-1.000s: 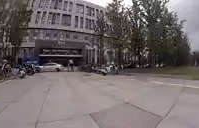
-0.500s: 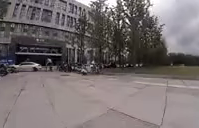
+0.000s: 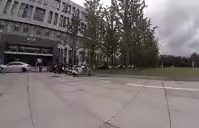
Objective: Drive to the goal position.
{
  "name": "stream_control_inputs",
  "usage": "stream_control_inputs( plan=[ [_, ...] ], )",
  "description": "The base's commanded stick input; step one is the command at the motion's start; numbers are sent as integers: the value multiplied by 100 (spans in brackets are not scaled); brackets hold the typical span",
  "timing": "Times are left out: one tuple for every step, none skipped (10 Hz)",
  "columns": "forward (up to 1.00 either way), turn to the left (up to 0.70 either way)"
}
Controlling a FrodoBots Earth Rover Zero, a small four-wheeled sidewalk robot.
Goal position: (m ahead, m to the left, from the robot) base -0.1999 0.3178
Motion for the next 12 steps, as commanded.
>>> stream_control_inputs(
  plan=[
    [70,-35],
    [70,-35],
    [70,-35],
    [70,-35],
    [70,-35],
    [70,-35],
    [70,-35],
    [70,-23],
    [70,-8],
    [54,0],
    [19,0],
    [0,0]
  ],
)
